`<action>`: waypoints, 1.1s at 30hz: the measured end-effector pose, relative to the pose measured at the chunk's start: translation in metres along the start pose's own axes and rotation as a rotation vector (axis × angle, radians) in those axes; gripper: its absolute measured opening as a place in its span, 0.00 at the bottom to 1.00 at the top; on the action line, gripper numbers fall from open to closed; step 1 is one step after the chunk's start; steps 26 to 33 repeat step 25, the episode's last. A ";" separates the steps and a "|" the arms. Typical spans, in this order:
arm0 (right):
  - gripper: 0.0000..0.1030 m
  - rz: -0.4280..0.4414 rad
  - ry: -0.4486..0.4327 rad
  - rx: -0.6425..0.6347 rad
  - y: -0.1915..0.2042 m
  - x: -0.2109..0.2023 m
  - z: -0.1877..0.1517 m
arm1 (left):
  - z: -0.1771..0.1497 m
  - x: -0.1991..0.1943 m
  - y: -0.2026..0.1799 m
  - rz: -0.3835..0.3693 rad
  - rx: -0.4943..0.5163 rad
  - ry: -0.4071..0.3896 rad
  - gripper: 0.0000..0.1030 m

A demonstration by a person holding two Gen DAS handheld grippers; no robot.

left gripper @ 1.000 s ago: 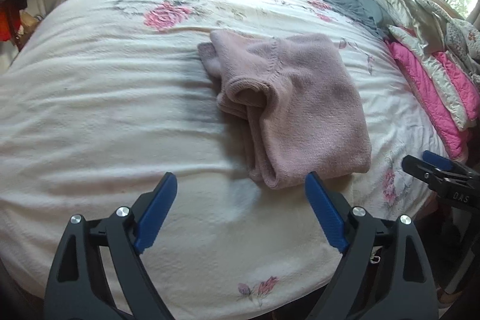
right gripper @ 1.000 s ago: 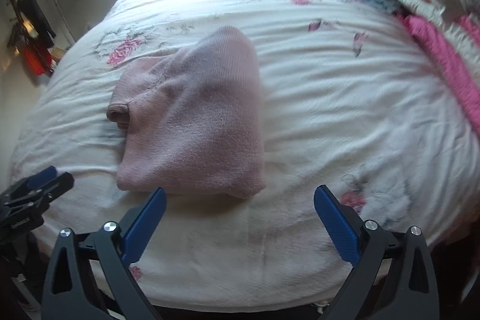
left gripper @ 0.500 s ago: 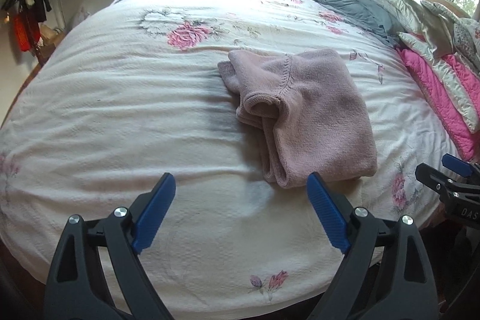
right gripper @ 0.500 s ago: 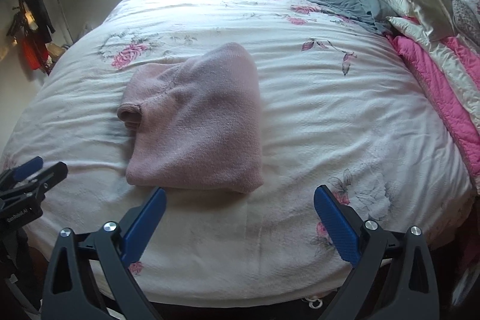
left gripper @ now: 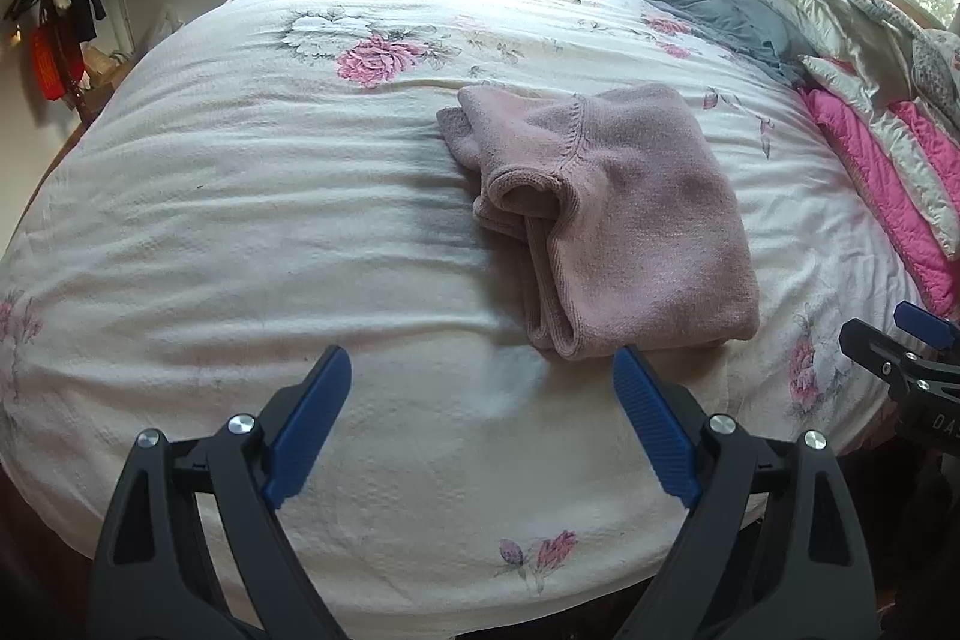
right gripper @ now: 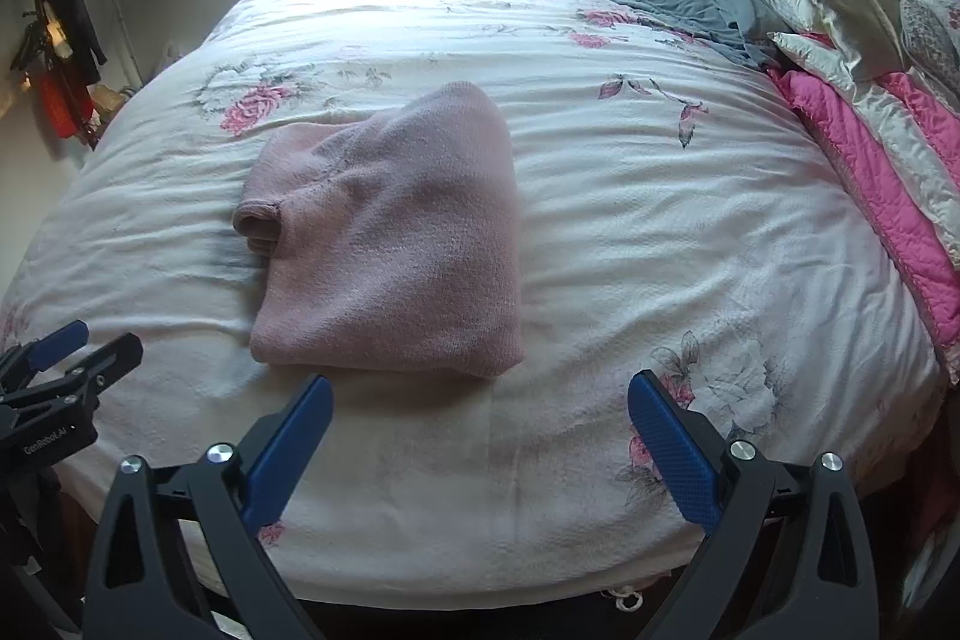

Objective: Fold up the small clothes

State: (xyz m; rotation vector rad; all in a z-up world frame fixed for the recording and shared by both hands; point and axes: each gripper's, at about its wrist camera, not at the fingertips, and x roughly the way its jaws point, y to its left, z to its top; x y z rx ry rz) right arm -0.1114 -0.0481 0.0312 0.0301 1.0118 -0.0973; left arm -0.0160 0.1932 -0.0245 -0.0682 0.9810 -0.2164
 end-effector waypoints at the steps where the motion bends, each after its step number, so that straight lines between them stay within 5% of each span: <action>1: 0.96 -0.002 0.001 0.000 0.000 0.000 0.000 | 0.000 0.001 0.000 0.000 0.000 0.002 0.86; 16: 0.96 -0.029 -0.052 -0.002 -0.003 0.000 -0.004 | -0.002 0.003 -0.003 0.010 0.011 0.005 0.86; 33: 0.96 -0.017 -0.013 0.019 -0.007 0.007 -0.004 | -0.003 0.001 -0.004 0.007 0.011 -0.003 0.86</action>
